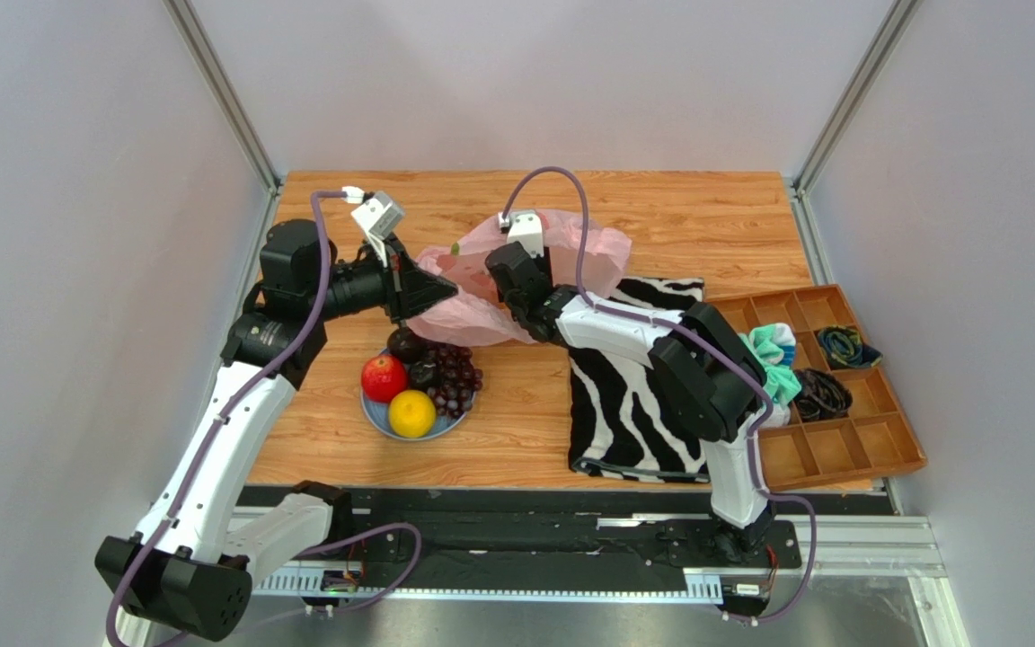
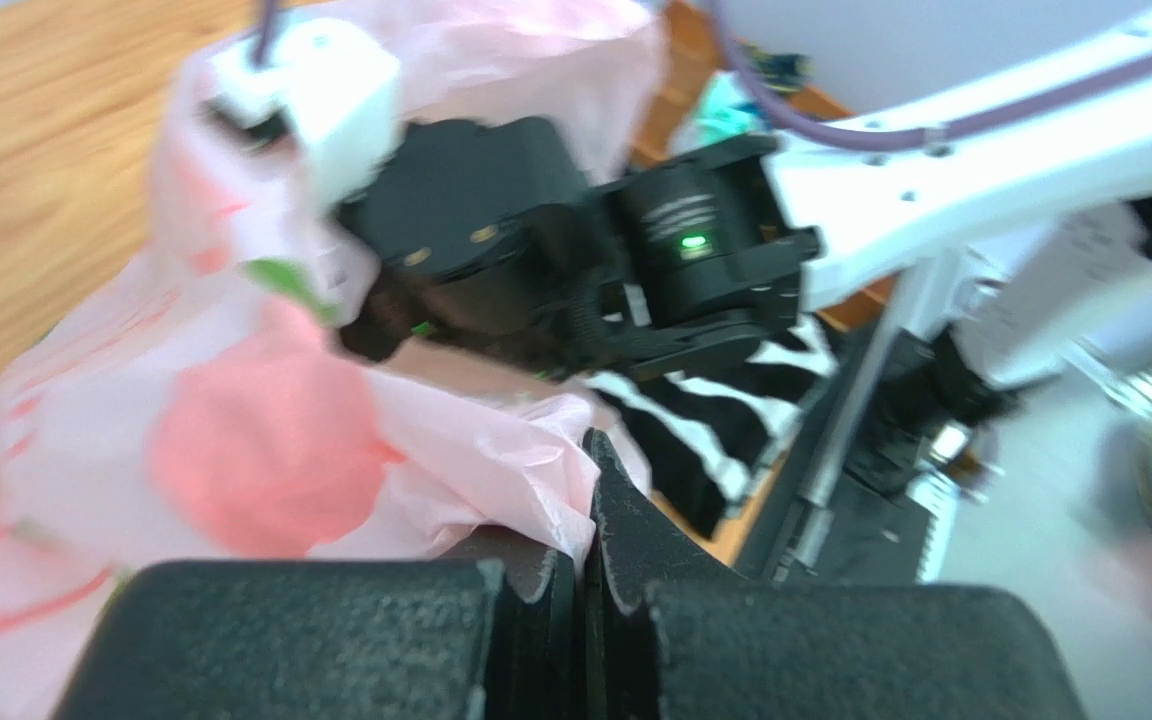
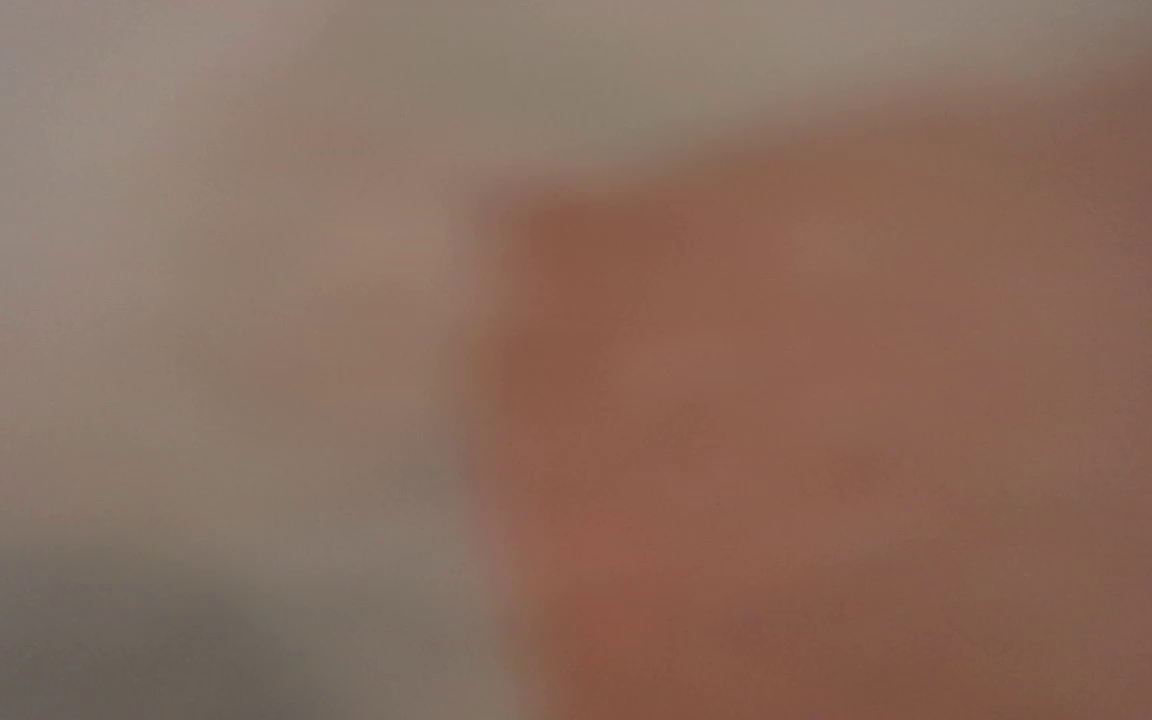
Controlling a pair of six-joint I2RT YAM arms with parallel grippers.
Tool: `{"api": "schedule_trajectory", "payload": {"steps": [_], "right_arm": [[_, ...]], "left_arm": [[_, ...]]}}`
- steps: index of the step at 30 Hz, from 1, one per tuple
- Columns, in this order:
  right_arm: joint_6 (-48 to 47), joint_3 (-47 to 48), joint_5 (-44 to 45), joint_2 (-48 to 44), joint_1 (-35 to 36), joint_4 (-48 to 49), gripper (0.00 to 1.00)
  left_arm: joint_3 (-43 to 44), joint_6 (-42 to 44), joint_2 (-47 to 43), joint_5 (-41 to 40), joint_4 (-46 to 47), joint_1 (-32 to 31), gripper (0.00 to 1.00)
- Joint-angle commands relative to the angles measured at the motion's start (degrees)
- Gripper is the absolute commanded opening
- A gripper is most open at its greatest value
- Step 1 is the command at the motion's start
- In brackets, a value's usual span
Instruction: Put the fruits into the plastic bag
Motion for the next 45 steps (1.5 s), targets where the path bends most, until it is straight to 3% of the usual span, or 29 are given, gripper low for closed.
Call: {"api": "schedule_trajectory", "payload": {"steps": [1,4,8,11,12,15,21,29,39,45], "right_arm": [[-0.6,4.1,6.0,1.7,-1.8,-2.8,0.00],[-0.5,4.7,6.4,2.1,-2.4,-4.1,0.00],[-0.5,5.4,4.9,2.0,-2.5,-4.7,0.04],[-0.1,7.2,2.0,2.2,-2.7,-6.5,0.23],[0.7,7.7,1.5,2.1,-2.8,-7.7,0.36],[2.1,7.7,-4.9,0.6,-3.3,-7.8,0.54],[6.9,4.0,-23.4,-4.7,-5.7,-1.8,0.76],[8.6,1.6,-27.5,-10.4,-5.8,2.0,0.86],[14.6,-3.6,-39.6,-14.8,-5.5,13.0,0.88],[16.2,-9.1,-43.0,-20.0,-3.3,20.6,0.84]], "left_arm": [[0.3,4.4,-2.6,-17.0,-4.4,1.5,0.00],[0.9,6.5,-2.7,-28.9,-8.4,1.6,0.00],[0.8,7.6,-2.1,-32.5,-10.2,1.6,0.00],[1.4,7.6,-0.9,-33.6,-11.3,1.7,0.00],[1.6,7.4,-0.3,-34.5,-11.9,1.7,0.00],[1.8,7.1,0.9,-35.9,-13.0,1.7,0.00],[1.9,6.5,2.4,-36.0,-13.8,1.7,0.00],[1.7,6.2,3.3,-34.8,-13.8,1.7,0.00],[1.7,5.9,3.9,-34.2,-13.9,1.7,0.00],[1.6,5.7,4.1,-33.7,-13.8,1.7,0.00]]}}
